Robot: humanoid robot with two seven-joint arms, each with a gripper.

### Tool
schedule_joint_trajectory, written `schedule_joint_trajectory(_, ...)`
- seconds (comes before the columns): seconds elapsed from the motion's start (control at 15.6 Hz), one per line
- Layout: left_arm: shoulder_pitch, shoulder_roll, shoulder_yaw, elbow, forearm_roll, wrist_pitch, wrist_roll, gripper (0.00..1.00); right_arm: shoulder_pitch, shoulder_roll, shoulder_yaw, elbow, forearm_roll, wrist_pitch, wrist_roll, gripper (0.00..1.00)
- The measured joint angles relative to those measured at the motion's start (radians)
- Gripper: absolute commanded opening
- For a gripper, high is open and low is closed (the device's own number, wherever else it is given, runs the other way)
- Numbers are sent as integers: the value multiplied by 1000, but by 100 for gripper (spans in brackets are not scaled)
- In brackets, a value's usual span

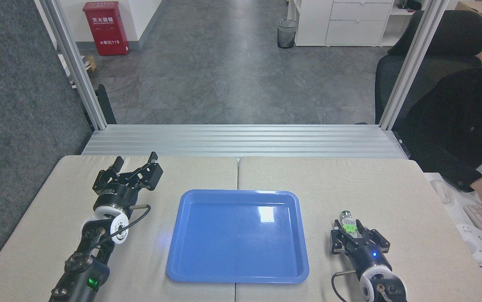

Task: Pick up switch part and place in tray
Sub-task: 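Close the right gripper around the switch part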

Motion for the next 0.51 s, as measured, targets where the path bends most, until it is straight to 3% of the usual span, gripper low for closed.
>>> schedule_joint_trajectory(0.06, 0, 0, 0, 0, 0, 0, 0, 100, 1, 1, 2, 2, 1, 5, 0, 0)
schedule_joint_trajectory(0.51, 0, 0, 0, 0, 0, 0, 0, 100, -34, 21, 9, -24, -1, 98, 1, 0)
